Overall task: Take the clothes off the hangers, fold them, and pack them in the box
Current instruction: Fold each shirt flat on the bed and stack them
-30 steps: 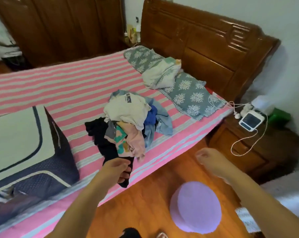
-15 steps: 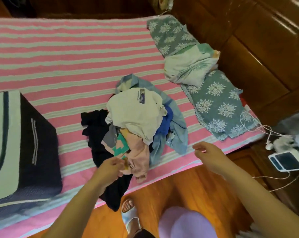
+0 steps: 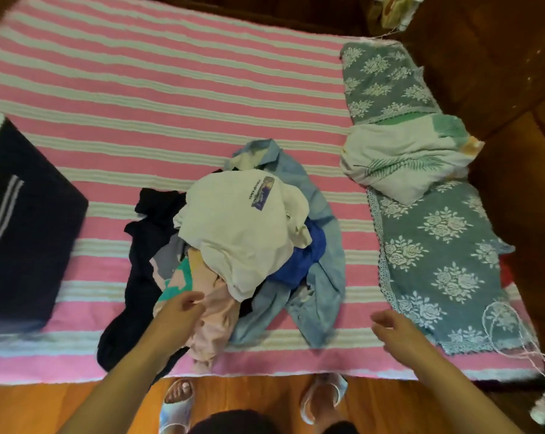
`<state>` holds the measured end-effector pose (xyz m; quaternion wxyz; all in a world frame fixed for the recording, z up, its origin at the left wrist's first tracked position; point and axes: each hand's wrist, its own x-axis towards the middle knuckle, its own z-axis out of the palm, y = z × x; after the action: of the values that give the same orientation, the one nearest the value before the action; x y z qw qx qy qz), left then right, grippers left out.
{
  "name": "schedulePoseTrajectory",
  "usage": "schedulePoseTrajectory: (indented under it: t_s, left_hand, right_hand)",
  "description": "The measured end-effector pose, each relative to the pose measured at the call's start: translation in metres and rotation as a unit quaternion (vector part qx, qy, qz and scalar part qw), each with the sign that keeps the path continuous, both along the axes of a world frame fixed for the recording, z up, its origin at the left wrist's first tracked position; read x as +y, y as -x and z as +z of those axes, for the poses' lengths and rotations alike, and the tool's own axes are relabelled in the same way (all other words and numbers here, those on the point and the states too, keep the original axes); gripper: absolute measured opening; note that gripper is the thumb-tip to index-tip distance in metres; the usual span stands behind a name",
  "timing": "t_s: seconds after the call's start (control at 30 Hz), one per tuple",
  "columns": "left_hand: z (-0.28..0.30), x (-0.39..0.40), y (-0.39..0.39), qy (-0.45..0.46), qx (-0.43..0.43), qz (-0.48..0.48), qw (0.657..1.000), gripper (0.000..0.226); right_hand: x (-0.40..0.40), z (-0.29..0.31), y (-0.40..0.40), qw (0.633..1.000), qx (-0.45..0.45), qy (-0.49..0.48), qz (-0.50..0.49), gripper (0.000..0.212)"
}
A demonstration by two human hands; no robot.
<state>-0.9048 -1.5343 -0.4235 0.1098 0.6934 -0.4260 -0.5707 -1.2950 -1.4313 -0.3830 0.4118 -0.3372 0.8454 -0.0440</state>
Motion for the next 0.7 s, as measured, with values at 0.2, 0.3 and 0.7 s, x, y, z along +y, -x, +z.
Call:
schedulePoseTrajectory:
  t_s: [0.2, 0.3, 0.7]
  left_hand:
    - [-0.008, 0.012, 0.067, 0.025, -0.052, 0.155, 0.986, 0.033]
    - [-0.011, -0.046, 0.090, 0.128, -0.074, 0.162, 0.976, 0.053]
    - [-0.040, -0.111, 0.103, 0.180, -0.155, 0.024, 0.971, 0.028]
  right_hand:
    - [-0.110, -0.050, 0.032, 0.992, -0.050, -0.014, 0.113, 0.032]
    - [-0.152, -0.054, 0.024, 0.990, -0.065, 0.038, 0.122, 0.036]
    - [-0.178, -0.062, -0.053, 0.967, -0.145, 0.092, 0.188, 0.078]
